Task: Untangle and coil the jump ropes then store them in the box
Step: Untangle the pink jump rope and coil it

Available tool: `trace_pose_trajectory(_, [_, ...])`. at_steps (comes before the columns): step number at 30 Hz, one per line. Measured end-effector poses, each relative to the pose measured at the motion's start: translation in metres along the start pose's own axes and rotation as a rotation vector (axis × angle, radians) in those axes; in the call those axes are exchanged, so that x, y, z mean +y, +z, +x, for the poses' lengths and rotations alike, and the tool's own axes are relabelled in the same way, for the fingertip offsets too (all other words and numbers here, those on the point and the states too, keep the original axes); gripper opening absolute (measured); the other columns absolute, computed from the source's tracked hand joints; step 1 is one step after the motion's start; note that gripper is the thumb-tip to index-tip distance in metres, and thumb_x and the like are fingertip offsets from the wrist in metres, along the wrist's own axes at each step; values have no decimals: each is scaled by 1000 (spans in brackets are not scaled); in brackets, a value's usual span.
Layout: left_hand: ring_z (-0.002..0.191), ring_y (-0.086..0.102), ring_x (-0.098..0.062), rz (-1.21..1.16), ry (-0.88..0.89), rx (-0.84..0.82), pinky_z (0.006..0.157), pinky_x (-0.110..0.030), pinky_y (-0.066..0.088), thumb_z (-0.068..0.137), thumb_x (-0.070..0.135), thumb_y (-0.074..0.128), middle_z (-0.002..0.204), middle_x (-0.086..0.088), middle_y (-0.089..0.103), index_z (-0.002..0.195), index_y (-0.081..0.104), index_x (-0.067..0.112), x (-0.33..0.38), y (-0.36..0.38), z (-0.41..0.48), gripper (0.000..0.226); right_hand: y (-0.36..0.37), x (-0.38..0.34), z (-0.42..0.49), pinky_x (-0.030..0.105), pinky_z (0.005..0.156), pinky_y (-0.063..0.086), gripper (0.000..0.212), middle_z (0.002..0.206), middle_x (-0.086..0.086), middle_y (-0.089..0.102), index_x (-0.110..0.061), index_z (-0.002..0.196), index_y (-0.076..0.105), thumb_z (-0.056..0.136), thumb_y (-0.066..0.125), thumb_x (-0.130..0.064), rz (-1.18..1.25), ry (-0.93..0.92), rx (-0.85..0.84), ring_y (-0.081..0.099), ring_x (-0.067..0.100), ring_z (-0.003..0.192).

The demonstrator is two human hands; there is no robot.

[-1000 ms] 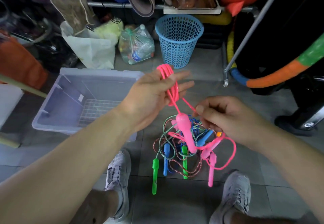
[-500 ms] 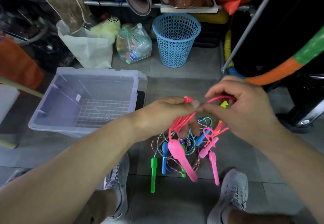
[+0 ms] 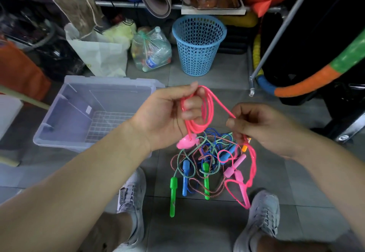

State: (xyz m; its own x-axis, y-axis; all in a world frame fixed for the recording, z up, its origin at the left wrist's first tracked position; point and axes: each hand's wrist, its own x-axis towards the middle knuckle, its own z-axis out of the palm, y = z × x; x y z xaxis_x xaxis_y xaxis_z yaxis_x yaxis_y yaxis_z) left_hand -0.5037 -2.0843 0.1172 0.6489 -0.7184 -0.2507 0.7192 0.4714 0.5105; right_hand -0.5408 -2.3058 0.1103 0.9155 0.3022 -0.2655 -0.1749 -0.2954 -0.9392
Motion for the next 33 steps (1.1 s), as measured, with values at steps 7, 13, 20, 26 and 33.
trace_pose_trajectory(7, [82, 76, -15, -101, 230, 168, 79, -31, 61, 93, 16, 51, 91, -7, 77, 104, 69, -2, 0, 4, 5, 28, 27, -3, -1, 23, 44, 50, 17, 60, 12, 61, -4, 88, 58, 99, 51, -15, 346, 229, -44, 64, 26, 47])
trace_pose_trajectory(13, [120, 65, -24, 337, 370, 208, 102, -35, 52, 92, 8, 58, 130, -19, 65, 117, 61, -3, -17, 0, 9, 28, 34, -8, -3, 25, 52, 53, 16, 65, 14, 64, -7, 102, 68, 89, 63, -15, 261, 178, -143, 65, 28, 62])
trace_pose_trajectory(20, [82, 63, -22, 1771, 96, 150, 76, -47, 53, 87, 40, 56, 91, -1, 64, 98, 49, 17, -25, -12, -1, 26, 13, -4, -1, 30, 53, 47, 31, 80, 15, 72, -11, 100, 76, 71, 83, -19, 117, 250, -234, 55, 20, 55])
trace_pose_trajectory(26, [76, 61, -13, 1766, 39, 175, 74, -35, 53, 92, 35, 67, 83, 6, 62, 116, 53, 15, -17, -15, -1, 34, 9, 0, 0, 29, 45, 53, 24, 56, 8, 65, -2, 96, 68, 93, 46, 6, 183, 265, -86, 60, 18, 44])
trace_pose_trajectory(33, [53, 44, -13, 1133, 175, 369, 52, -19, 42, 85, 0, 62, 59, -3, 50, 87, 68, 10, 5, -5, -1, 12, -12, 9, 7, 32, 54, 51, 24, 56, 6, 59, -12, 72, 61, 95, 65, -18, 30, 113, 370, 61, 20, 47])
